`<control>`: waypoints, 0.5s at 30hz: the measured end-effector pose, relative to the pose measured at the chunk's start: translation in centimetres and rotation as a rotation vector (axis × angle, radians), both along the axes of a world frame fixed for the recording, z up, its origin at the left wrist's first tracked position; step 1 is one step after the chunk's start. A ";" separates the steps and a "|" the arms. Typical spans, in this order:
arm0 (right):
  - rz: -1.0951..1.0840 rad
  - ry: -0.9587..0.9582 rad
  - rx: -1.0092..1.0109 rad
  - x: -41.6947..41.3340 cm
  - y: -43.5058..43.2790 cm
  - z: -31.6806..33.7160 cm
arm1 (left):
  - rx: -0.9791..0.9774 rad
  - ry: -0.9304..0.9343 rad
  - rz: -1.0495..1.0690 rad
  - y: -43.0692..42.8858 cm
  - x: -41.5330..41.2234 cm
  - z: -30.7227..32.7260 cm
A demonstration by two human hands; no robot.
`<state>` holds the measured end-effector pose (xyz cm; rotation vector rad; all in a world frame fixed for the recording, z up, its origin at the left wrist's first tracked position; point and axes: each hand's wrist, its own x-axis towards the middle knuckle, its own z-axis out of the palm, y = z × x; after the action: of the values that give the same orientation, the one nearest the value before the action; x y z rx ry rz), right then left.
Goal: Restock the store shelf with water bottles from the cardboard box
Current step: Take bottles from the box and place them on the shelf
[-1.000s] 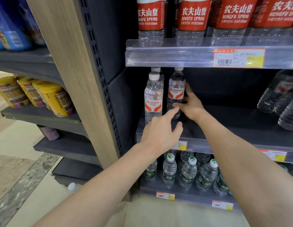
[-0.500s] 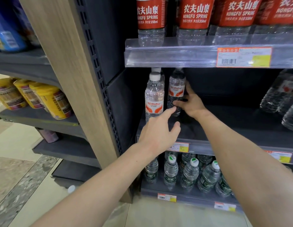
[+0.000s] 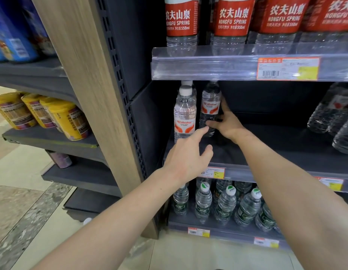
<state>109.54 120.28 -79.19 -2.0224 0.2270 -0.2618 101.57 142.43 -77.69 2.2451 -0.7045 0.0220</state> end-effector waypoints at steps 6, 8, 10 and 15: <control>-0.049 0.093 0.027 -3.7 0.1 0.7 | 0.068 -0.037 0.000 0.2 -0.1 0.9; -0.032 0.092 -0.053 -5.4 0.4 0.8 | 0.093 -0.063 0.005 0.1 -0.3 1.3; -0.003 0.082 -0.176 -7.2 0.8 0.7 | 0.128 -0.096 0.004 0.0 -0.7 1.7; -0.010 0.121 -0.425 -9.5 0.5 0.5 | 0.228 -0.119 -0.036 -0.7 -1.4 0.9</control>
<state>100.01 120.78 -78.70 -2.4621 0.2747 -0.2055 100.17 141.74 -76.77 2.4641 -0.8483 0.0611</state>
